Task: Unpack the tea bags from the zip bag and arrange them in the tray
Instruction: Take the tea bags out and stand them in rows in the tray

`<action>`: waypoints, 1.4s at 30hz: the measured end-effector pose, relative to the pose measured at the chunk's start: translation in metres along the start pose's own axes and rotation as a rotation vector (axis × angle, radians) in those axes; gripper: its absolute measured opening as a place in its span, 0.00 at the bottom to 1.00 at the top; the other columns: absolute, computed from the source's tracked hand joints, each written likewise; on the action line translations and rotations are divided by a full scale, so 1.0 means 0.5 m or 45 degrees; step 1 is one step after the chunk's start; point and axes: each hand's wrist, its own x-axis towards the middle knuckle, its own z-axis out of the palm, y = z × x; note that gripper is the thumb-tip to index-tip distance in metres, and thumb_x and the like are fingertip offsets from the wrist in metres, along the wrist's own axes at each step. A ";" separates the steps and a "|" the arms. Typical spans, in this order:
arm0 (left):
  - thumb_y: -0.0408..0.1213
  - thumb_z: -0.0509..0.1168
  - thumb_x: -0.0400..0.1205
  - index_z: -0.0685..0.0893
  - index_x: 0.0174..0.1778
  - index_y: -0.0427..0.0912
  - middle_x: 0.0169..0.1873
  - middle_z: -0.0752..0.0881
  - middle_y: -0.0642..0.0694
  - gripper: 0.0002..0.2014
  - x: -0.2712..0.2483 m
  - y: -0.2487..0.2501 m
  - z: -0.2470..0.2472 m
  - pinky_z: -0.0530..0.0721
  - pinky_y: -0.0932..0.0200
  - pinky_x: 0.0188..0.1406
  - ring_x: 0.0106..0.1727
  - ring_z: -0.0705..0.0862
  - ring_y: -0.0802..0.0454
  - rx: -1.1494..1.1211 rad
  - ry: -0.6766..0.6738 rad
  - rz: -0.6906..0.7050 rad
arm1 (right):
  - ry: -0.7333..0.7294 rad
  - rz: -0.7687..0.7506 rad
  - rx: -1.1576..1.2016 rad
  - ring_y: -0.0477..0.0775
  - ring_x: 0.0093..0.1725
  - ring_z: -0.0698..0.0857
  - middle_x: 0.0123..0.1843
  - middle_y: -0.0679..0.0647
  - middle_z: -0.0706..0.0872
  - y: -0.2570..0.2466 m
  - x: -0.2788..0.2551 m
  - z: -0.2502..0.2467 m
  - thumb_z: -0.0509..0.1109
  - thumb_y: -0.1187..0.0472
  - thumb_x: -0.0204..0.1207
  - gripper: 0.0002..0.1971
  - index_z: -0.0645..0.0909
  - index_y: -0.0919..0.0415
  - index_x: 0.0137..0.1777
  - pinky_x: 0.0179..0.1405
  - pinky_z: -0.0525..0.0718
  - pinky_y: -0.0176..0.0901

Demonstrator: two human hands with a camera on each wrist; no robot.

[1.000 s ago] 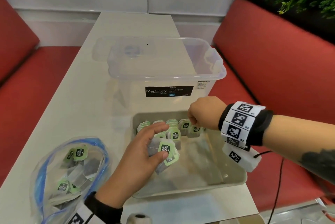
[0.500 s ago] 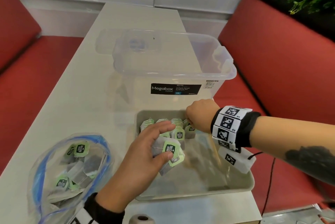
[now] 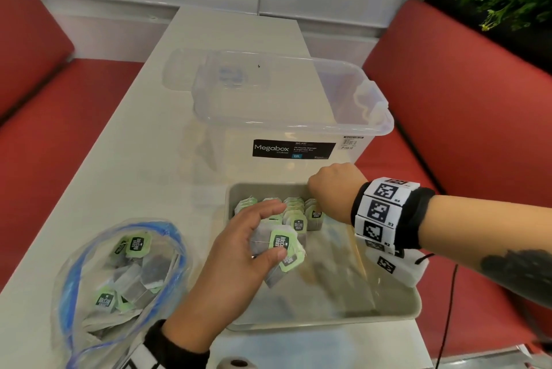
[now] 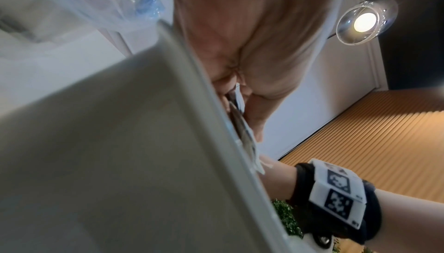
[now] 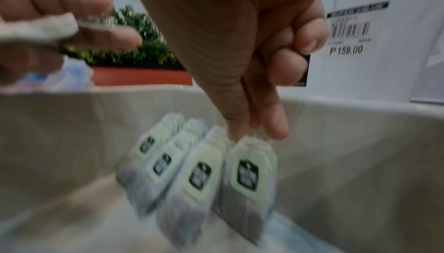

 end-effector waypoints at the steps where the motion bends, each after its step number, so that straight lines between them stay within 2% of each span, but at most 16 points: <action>1: 0.23 0.72 0.71 0.80 0.56 0.67 0.59 0.82 0.65 0.31 0.002 -0.002 0.000 0.78 0.72 0.57 0.61 0.81 0.65 -0.038 0.025 -0.035 | 0.047 -0.014 0.056 0.60 0.51 0.85 0.51 0.55 0.86 0.004 -0.005 -0.008 0.62 0.58 0.81 0.09 0.83 0.58 0.54 0.40 0.74 0.44; 3: 0.25 0.73 0.72 0.80 0.56 0.65 0.56 0.85 0.56 0.29 0.005 0.000 0.002 0.84 0.64 0.53 0.55 0.85 0.58 -0.099 0.093 -0.092 | 0.140 -0.058 0.274 0.56 0.47 0.83 0.45 0.51 0.86 0.011 -0.023 -0.024 0.59 0.47 0.83 0.14 0.82 0.53 0.50 0.39 0.72 0.43; 4: 0.25 0.73 0.72 0.80 0.56 0.65 0.55 0.86 0.55 0.28 0.007 0.002 0.002 0.85 0.60 0.52 0.54 0.86 0.57 -0.131 0.137 -0.100 | 0.159 -0.083 0.447 0.53 0.44 0.83 0.41 0.48 0.85 0.011 -0.035 -0.030 0.57 0.42 0.82 0.17 0.81 0.52 0.46 0.39 0.74 0.42; 7: 0.26 0.74 0.71 0.80 0.56 0.61 0.50 0.86 0.64 0.26 0.011 0.012 0.005 0.85 0.56 0.50 0.50 0.86 0.62 -0.225 0.218 -0.089 | 0.105 -0.130 1.007 0.45 0.37 0.84 0.36 0.47 0.87 -0.007 -0.072 -0.045 0.62 0.35 0.75 0.21 0.81 0.53 0.42 0.40 0.81 0.43; 10: 0.27 0.76 0.69 0.78 0.58 0.57 0.48 0.85 0.71 0.26 0.010 0.021 0.013 0.86 0.59 0.46 0.46 0.87 0.64 -0.275 0.174 -0.082 | 0.141 -0.103 1.274 0.38 0.26 0.79 0.32 0.47 0.85 -0.025 -0.088 -0.043 0.77 0.47 0.69 0.12 0.83 0.54 0.39 0.35 0.79 0.38; 13: 0.20 0.73 0.70 0.75 0.61 0.59 0.48 0.86 0.67 0.32 0.008 0.022 0.021 0.86 0.59 0.42 0.44 0.89 0.58 -0.352 0.131 -0.142 | 0.224 -0.083 1.426 0.43 0.26 0.81 0.33 0.49 0.85 -0.021 -0.089 -0.043 0.78 0.55 0.69 0.08 0.83 0.56 0.38 0.35 0.82 0.41; 16: 0.22 0.73 0.71 0.65 0.67 0.65 0.55 0.80 0.68 0.40 0.002 0.021 0.021 0.85 0.63 0.39 0.41 0.90 0.59 -0.277 0.085 -0.165 | 0.309 -0.064 1.513 0.46 0.26 0.84 0.34 0.50 0.88 0.006 -0.085 -0.051 0.76 0.60 0.72 0.03 0.85 0.53 0.39 0.32 0.84 0.40; 18: 0.26 0.74 0.71 0.60 0.69 0.68 0.59 0.76 0.70 0.43 -0.002 0.020 0.018 0.84 0.66 0.40 0.42 0.89 0.60 -0.194 0.056 -0.161 | 0.347 -0.069 1.405 0.40 0.24 0.81 0.36 0.50 0.89 0.030 -0.081 -0.058 0.75 0.61 0.73 0.04 0.87 0.50 0.42 0.30 0.80 0.31; 21: 0.26 0.74 0.72 0.61 0.69 0.69 0.61 0.76 0.71 0.42 -0.008 0.015 0.013 0.85 0.65 0.43 0.42 0.89 0.62 -0.114 0.037 -0.147 | 0.322 -0.080 0.937 0.35 0.26 0.76 0.39 0.47 0.86 0.055 -0.075 -0.062 0.71 0.65 0.75 0.10 0.89 0.52 0.51 0.34 0.74 0.23; 22: 0.27 0.74 0.72 0.61 0.68 0.70 0.62 0.76 0.72 0.41 -0.009 0.014 0.013 0.85 0.63 0.44 0.42 0.89 0.62 -0.087 0.028 -0.140 | 0.285 -0.069 0.807 0.36 0.30 0.78 0.39 0.46 0.85 0.059 -0.071 -0.059 0.69 0.68 0.75 0.12 0.88 0.53 0.53 0.38 0.77 0.26; 24: 0.27 0.73 0.73 0.62 0.65 0.73 0.62 0.76 0.73 0.40 -0.013 0.010 0.014 0.85 0.63 0.46 0.43 0.88 0.61 -0.048 0.013 -0.128 | 0.176 -0.031 0.625 0.47 0.41 0.83 0.40 0.47 0.86 0.063 -0.059 -0.047 0.66 0.71 0.75 0.14 0.87 0.54 0.52 0.43 0.79 0.37; 26: 0.27 0.73 0.74 0.63 0.63 0.77 0.62 0.76 0.73 0.40 -0.016 0.005 0.016 0.84 0.64 0.48 0.44 0.88 0.59 -0.016 0.011 -0.109 | 0.078 0.003 0.481 0.51 0.44 0.83 0.35 0.44 0.84 0.062 -0.047 -0.031 0.68 0.69 0.73 0.10 0.86 0.53 0.46 0.36 0.74 0.36; 28: 0.27 0.73 0.74 0.64 0.63 0.78 0.62 0.77 0.73 0.40 -0.018 0.001 0.017 0.82 0.67 0.48 0.46 0.88 0.58 0.014 0.011 -0.087 | 0.011 0.034 0.448 0.49 0.40 0.81 0.32 0.41 0.81 0.058 -0.039 -0.018 0.73 0.65 0.71 0.05 0.86 0.53 0.42 0.29 0.69 0.35; 31: 0.25 0.72 0.73 0.65 0.63 0.74 0.62 0.78 0.70 0.39 -0.018 0.001 0.017 0.81 0.72 0.41 0.42 0.88 0.59 -0.008 0.010 -0.082 | -0.102 0.093 0.496 0.48 0.39 0.83 0.38 0.45 0.87 0.044 -0.028 -0.002 0.73 0.63 0.71 0.05 0.89 0.54 0.44 0.27 0.71 0.35; 37: 0.23 0.71 0.74 0.66 0.63 0.71 0.62 0.78 0.67 0.37 -0.018 0.006 0.016 0.82 0.72 0.34 0.41 0.88 0.62 -0.072 -0.011 -0.099 | -0.108 0.153 0.391 0.57 0.48 0.86 0.48 0.54 0.89 0.012 -0.009 0.016 0.71 0.64 0.72 0.07 0.88 0.58 0.48 0.43 0.81 0.43; 42: 0.25 0.72 0.74 0.67 0.62 0.74 0.61 0.78 0.72 0.37 -0.020 0.002 0.014 0.81 0.73 0.39 0.43 0.88 0.61 -0.060 -0.003 -0.088 | -0.106 0.154 0.282 0.56 0.43 0.83 0.50 0.54 0.88 -0.002 0.000 0.018 0.66 0.65 0.75 0.09 0.86 0.59 0.50 0.40 0.78 0.41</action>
